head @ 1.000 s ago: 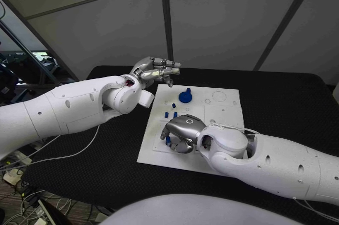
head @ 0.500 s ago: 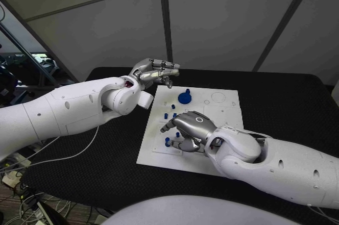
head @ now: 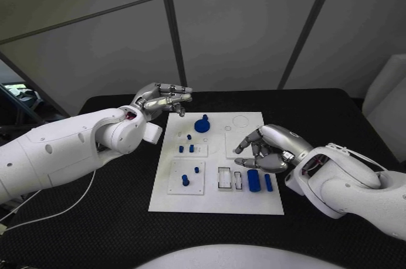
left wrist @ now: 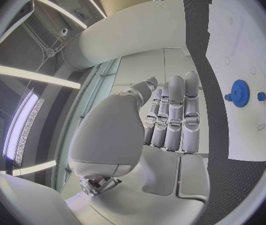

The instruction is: Assemble the parts on the task board

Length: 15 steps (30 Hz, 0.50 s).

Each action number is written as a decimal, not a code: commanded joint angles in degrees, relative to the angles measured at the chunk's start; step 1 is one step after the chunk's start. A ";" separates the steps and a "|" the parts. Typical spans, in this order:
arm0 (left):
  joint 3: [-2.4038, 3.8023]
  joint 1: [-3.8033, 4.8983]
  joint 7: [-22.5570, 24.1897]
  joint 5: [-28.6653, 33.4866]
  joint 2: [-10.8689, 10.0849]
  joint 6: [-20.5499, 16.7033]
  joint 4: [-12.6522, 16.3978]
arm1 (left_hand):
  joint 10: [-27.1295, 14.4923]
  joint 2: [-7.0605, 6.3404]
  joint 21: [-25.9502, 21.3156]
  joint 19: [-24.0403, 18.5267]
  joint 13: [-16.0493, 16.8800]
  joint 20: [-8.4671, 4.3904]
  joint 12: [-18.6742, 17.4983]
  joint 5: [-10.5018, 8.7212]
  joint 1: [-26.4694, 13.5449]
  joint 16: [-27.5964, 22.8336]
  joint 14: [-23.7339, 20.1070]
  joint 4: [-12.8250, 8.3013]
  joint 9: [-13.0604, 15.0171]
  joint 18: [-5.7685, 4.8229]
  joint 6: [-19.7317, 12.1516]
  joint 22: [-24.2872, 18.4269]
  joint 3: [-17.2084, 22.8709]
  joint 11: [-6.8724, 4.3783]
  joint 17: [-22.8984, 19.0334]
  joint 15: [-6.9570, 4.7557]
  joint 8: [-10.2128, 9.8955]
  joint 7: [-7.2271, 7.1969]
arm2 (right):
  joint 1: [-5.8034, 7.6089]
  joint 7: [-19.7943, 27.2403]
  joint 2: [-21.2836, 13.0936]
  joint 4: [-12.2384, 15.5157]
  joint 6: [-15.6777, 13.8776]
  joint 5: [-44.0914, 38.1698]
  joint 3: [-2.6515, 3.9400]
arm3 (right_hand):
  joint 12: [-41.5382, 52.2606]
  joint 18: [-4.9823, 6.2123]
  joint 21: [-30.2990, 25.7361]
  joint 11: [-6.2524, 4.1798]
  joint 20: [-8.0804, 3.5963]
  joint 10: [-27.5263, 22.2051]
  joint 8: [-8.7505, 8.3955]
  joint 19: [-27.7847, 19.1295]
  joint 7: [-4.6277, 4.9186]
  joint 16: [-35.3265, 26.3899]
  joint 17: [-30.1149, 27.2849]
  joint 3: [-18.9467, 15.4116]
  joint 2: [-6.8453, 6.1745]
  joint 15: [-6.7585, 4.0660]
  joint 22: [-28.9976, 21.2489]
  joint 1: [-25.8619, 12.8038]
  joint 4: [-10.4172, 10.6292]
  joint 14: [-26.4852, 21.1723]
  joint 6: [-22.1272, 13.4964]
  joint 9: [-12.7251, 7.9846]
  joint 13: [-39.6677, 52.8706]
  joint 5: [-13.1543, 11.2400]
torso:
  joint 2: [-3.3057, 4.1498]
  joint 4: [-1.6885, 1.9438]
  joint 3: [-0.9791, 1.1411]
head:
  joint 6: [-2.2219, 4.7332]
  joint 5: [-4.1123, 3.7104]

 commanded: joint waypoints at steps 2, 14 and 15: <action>-0.02 0.03 1.23 0.13 -0.47 0.08 0.62 | -0.46 0.32 -0.41 -0.38 0.06 0.10 0.40 -0.01 -0.31 -0.23 -0.42 0.22 0.06 -0.75 -0.53 -0.15 -0.66 0.05 -0.06 0.04 0.17 0.16 | -0.01 -7.40 -4.22 2.32 1.13 6.17 0.13 | 11.63 -1.30 1.52 0.17 0.30 0.67 1.72 1.13 0.01 2.35 3.37 -3.45 0.96 0.09 4.48 -0.31 2.04 3.06 -0.71 1.07 14.28 2.08 | -0.25 -0.45 -0.04 | 0.47 -1.52; -0.04 0.00 2.49 0.14 -1.16 -0.25 1.54 | -1.94 -0.27 -2.88 -1.12 0.75 0.86 2.39 -0.27 -3.71 -0.12 -2.00 3.22 0.15 -0.74 -1.15 -2.00 -6.75 0.18 -0.27 0.57 0.90 0.00 | -3.71 -16.87 -7.58 3.28 2.11 -2.57 -0.15 | 16.02 -1.51 2.37 0.34 0.44 1.42 5.23 1.60 -0.22 3.74 5.60 -10.25 0.93 0.11 5.51 -1.65 8.15 3.18 -3.02 3.16 21.19 5.63 | -0.62 -0.80 -0.14 | -0.59 -1.98; -0.04 0.00 2.57 0.14 -1.18 -0.22 1.58 | -2.03 -0.19 -2.98 -1.08 0.80 0.88 2.53 -0.30 -3.69 -0.05 -2.05 3.32 0.14 -0.73 -1.19 -2.09 -7.03 0.19 -0.28 0.58 0.95 0.01 | -4.15 -17.72 -7.37 3.22 2.83 -3.87 -0.15 | 16.03 -1.51 2.39 0.35 0.43 1.38 5.45 1.60 -0.18 3.88 5.84 -10.98 0.76 0.18 5.53 -2.26 8.97 3.21 -3.19 3.28 21.31 5.28 | -0.63 -0.81 -0.16 | -0.59 -2.01</action>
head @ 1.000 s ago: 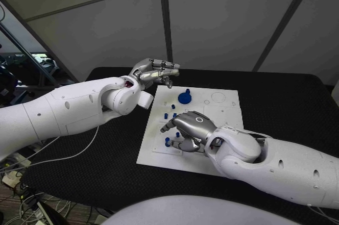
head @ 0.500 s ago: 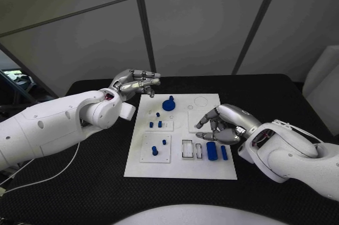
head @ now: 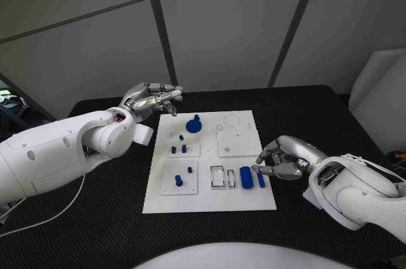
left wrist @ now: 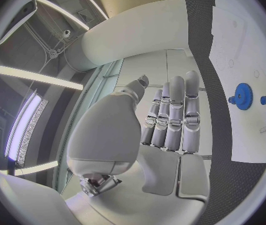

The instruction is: Assemble the parts on the task board

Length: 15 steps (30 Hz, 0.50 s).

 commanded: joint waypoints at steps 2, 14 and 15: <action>0.01 0.05 1.73 0.13 -0.06 0.06 0.31 | -0.67 0.58 -0.52 -0.16 0.20 0.09 0.62 -0.48 -0.08 0.11 -0.47 0.38 0.07 -0.72 -0.43 -0.34 -1.22 -0.11 -0.09 0.00 0.39 -0.01 | -1.39 -7.39 0.85 -0.02 3.58 -8.22 0.08 | 0.49 -0.69 0.35 -0.08 -0.03 0.24 1.06 0.54 0.06 0.74 1.07 -2.43 -0.46 0.18 5.76 0.01 2.06 3.31 -0.91 0.59 0.89 -0.90 | -0.06 -0.11 -0.09 | -0.15 -0.08; 0.01 0.04 1.88 0.14 -0.20 0.29 0.67 | -1.00 0.95 -0.87 0.05 0.39 0.12 1.19 -0.53 0.14 0.37 -0.60 0.71 0.07 -0.71 -0.55 -0.68 -2.39 -0.12 -0.16 0.01 0.61 -0.03 | -3.93 -9.83 4.41 -2.01 3.81 -12.42 0.08 | 0.10 -0.70 0.39 0.05 0.06 -0.14 2.44 0.52 0.21 1.05 1.65 -4.88 -0.04 0.29 5.85 0.68 2.74 3.32 -2.26 1.34 1.15 -1.24 | 0.06 -0.04 -0.04 | -0.29 0.05; 0.01 0.04 1.85 0.14 -0.21 0.31 0.67 | -1.03 0.99 -0.90 0.07 0.40 0.12 1.24 -0.52 0.17 0.39 -0.61 0.73 0.07 -0.71 -0.56 -0.71 -2.49 -0.13 -0.17 0.01 0.63 -0.03 | -3.97 -9.87 4.52 -2.10 3.69 -12.48 0.08 | 0.09 -0.70 0.38 0.06 0.06 -0.15 2.47 0.51 0.21 1.04 1.64 -4.94 -0.02 0.30 5.85 0.69 2.74 3.32 -2.29 1.36 1.16 -1.22 | 0.07 -0.03 -0.03 | -0.28 0.08</action>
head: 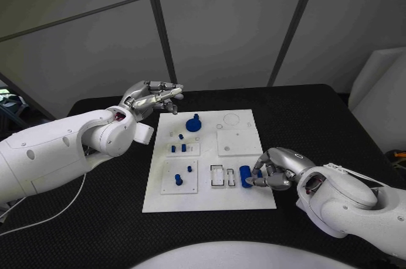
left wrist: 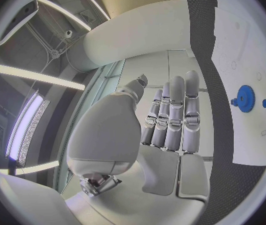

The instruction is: Assemble the parts on the task board

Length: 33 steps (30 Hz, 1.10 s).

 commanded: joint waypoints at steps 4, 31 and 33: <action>0.01 0.05 0.82 0.13 -0.13 0.45 0.17 | -0.50 0.79 -0.27 0.11 0.11 0.12 0.41 -0.12 0.18 0.42 -0.41 0.08 0.08 -0.70 -0.58 -0.15 -0.55 0.04 -0.08 -0.11 0.23 -0.02 | -0.21 -2.15 0.99 -1.07 0.01 -3.06 0.03 | -0.25 -0.72 0.18 0.10 0.11 -0.09 0.93 0.13 -0.10 0.17 0.12 -1.26 0.50 0.33 5.94 -0.05 0.19 3.32 -0.79 0.41 0.37 -0.21 | 0.08 0.03 0.01 | -0.02 0.48; 0.01 0.06 -0.94 0.13 -0.18 3.09 0.37 | -2.07 1.69 -1.23 0.52 0.54 0.36 1.79 -0.06 -0.25 0.91 -0.90 1.68 0.00 -0.74 -1.66 -1.05 -4.02 0.38 -0.44 0.21 0.48 0.36 | -1.33 -6.47 7.65 -6.69 1.86 -0.71 0.04 | -0.90 -0.72 0.16 -0.09 0.09 -0.19 4.42 0.07 -0.34 0.48 0.95 -4.31 3.31 0.23 6.07 -0.36 -0.11 3.41 -2.26 2.03 1.25 -1.77 | 0.00 0.02 -0.01 | 0.03 0.89; 0.01 0.06 -0.99 0.13 -0.20 3.12 0.38 | -2.16 1.78 -1.28 0.54 0.57 0.37 1.89 -0.04 -0.13 0.93 -0.92 1.69 0.00 -0.74 -1.71 -1.10 -4.16 0.39 -0.46 0.22 0.51 0.38 | -1.34 -6.76 7.67 -6.67 1.58 -0.71 0.04 | -0.93 -0.75 0.25 -0.14 0.06 -0.14 4.80 0.15 -0.38 0.55 1.10 -4.34 3.54 0.20 6.18 0.76 -0.16 3.43 -2.33 2.20 1.42 -0.35 | -0.01 0.00 0.01 | 0.07 0.88</action>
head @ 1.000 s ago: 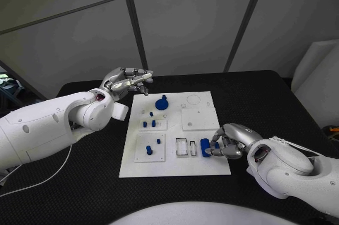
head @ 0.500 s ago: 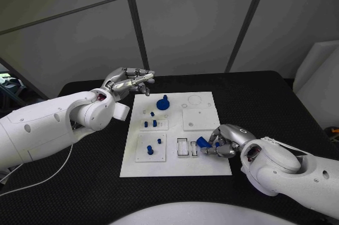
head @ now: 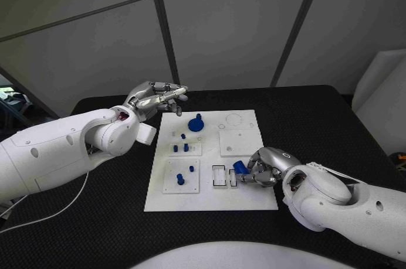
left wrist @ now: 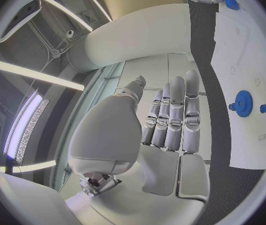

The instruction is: Assemble the parts on the task board

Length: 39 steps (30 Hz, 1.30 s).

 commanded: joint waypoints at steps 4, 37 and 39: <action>0.01 0.06 -0.19 0.13 -0.22 1.16 0.23 | -0.56 0.55 -0.23 0.35 0.11 0.17 0.33 -0.03 0.17 0.38 -0.40 -0.02 0.01 -0.73 -0.49 -0.13 -0.52 0.05 -0.10 -0.02 0.33 -0.05 | -0.43 -2.49 -0.28 0.19 -0.24 2.90 -0.36 | 0.10 -1.03 1.14 -0.43 -0.10 0.41 1.15 0.97 -0.33 0.77 1.89 -0.21 0.81 -0.04 7.12 2.79 -0.33 3.60 0.16 0.57 0.89 4.81 | -0.04 -0.16 0.04 | 0.16 0.11; -0.04 0.06 -0.50 0.13 0.43 1.37 -0.08 | -0.94 0.99 -0.46 0.48 0.24 0.20 0.80 0.02 0.95 0.47 -0.52 -0.09 0.03 -0.71 -0.66 -0.35 -1.06 0.10 -0.24 0.00 0.50 0.02 | -0.27 0.32 1.27 4.57 -4.64 8.94 0.20 | -0.45 -1.33 2.10 -1.03 -0.59 0.99 1.64 1.80 -1.04 1.20 2.69 -2.09 1.93 -0.52 8.16 0.70 0.04 3.72 1.94 1.44 1.28 7.52 | 0.09 0.13 -0.04 | 0.63 0.28; -0.05 0.06 -0.50 0.13 0.44 1.37 -0.06 | -0.94 0.99 -0.46 0.48 0.24 0.20 0.80 0.02 0.95 0.47 -0.52 -0.09 0.03 -0.71 -0.66 -0.35 -1.06 0.10 -0.24 0.00 0.50 0.02 | -0.27 0.08 1.87 4.26 -3.62 9.30 0.20 | -0.79 -1.31 2.04 -1.08 -0.61 0.85 1.70 1.74 -1.12 1.11 2.57 -2.31 2.04 -0.56 8.10 0.25 0.04 3.69 2.15 1.55 1.04 7.43 | 0.10 0.12 -0.04 | 0.61 0.33</action>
